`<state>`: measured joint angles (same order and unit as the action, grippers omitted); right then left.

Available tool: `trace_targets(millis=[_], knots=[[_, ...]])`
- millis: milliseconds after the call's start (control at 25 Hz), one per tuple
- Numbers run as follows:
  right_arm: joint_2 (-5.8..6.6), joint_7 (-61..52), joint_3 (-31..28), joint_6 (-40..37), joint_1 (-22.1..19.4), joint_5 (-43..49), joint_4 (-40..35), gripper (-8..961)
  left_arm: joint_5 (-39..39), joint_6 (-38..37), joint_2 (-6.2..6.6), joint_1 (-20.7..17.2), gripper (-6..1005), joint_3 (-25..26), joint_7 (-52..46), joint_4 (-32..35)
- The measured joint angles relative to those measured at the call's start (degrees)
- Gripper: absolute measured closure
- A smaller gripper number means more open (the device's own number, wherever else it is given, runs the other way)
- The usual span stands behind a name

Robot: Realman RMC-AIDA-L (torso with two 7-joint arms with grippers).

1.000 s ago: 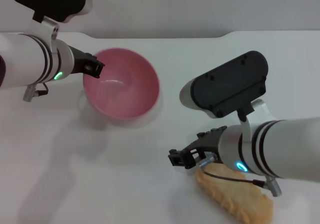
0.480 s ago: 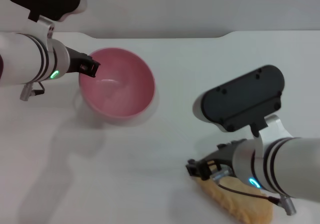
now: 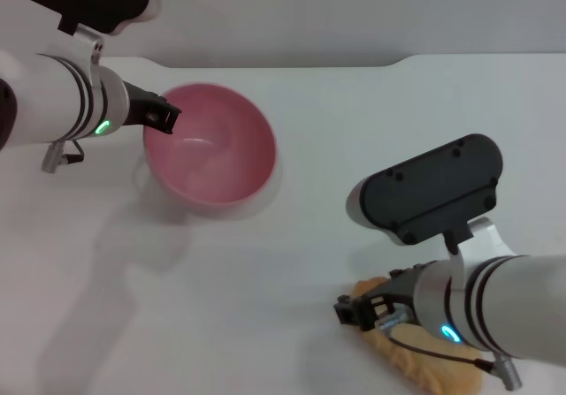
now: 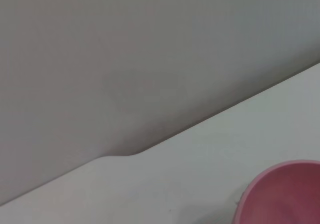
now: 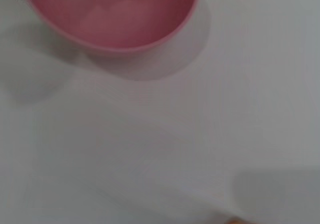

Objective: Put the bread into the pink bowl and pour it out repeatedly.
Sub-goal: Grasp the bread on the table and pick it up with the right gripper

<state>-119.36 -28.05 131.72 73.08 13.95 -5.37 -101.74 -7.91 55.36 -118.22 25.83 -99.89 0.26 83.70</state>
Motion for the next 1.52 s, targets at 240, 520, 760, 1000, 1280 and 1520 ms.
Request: trace_targets(millis=[240,520,760,1000,1280,1520], knots=[[0.15,0.00,0.02,-1.92,0.45,-1.22,2.76,211,0.00,0.02,0.00,0.42,964,-0.04,0.00,-0.03],[0.05,-0.08,-0.18,-2.64,0.54,-1.31,5.03,211,0.00,0.03,0.06,0.45,964,-0.04,0.01,-0.03],[0.21,1.08,0.50,-3.20,1.34,-1.32,6.56,230,0.00,0.01,0.13,0.45,964,-0.04,0.16,0.02],[0.32,2.87,0.50,-3.15,2.88,-1.72,6.95,344,0.00,0.01,0.14,0.45,964,-0.04,0.38,0.04],[0.41,6.65,-2.96,-2.63,5.22,-2.05,3.90,452,-0.03,0.01,0.03,0.44,964,-0.60,0.42,0.03],[0.51,11.62,-8.52,0.06,8.91,1.48,-4.04,502,-0.43,0.01,-0.11,0.42,964,-1.83,0.13,-0.01]])
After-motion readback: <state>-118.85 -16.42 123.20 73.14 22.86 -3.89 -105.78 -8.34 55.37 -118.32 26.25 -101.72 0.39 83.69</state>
